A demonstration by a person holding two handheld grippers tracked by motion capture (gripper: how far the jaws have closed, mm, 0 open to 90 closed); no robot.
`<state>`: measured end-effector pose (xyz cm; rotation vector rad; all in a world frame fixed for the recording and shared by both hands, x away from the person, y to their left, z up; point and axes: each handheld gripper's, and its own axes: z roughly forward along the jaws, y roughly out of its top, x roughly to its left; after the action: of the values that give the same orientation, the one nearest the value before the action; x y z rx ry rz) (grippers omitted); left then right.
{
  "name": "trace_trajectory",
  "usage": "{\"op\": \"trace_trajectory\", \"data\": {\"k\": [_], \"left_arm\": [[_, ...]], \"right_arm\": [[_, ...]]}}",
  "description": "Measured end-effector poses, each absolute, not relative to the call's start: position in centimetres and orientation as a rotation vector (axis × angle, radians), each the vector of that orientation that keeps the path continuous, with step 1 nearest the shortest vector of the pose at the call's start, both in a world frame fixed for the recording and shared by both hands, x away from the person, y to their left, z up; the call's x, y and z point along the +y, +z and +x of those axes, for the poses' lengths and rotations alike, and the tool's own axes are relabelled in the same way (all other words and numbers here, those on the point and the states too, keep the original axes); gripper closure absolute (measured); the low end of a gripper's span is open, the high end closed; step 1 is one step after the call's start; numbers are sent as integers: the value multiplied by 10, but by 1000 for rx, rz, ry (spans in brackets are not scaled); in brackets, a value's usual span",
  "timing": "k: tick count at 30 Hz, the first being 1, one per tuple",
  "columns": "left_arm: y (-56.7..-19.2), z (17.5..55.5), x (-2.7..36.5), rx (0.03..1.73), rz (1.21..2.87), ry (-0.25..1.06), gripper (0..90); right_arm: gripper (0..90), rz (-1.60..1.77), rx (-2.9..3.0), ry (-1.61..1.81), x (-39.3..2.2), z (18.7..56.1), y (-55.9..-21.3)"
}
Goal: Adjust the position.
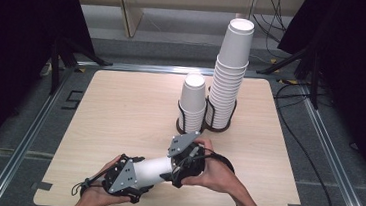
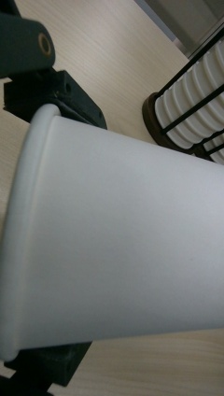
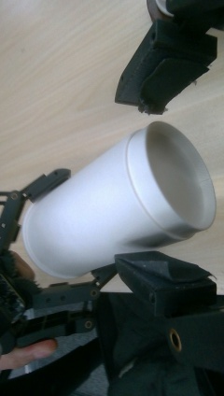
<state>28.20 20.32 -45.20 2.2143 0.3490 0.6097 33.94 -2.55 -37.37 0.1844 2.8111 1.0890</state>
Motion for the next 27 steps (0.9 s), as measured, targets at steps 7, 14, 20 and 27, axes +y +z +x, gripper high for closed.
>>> {"op": "trace_trajectory", "data": {"k": [7, 14, 20, 27], "left_arm": [[-452, 279, 200, 323, 2228, 613, 153], [-453, 279, 199, 275, 2267, 621, 153], [-451, 278, 198, 245, 2287, 644, 154], [-454, 276, 196, 221, 2297, 633, 153]], "right_arm": [[197, 95, 2875, 947, -13, 331, -385], [179, 40, 2901, 873, -6, 330, -395], [187, 2, 2920, 836, -1, 330, -402], [206, -23, 2952, 809, 3, 329, -408]]}}
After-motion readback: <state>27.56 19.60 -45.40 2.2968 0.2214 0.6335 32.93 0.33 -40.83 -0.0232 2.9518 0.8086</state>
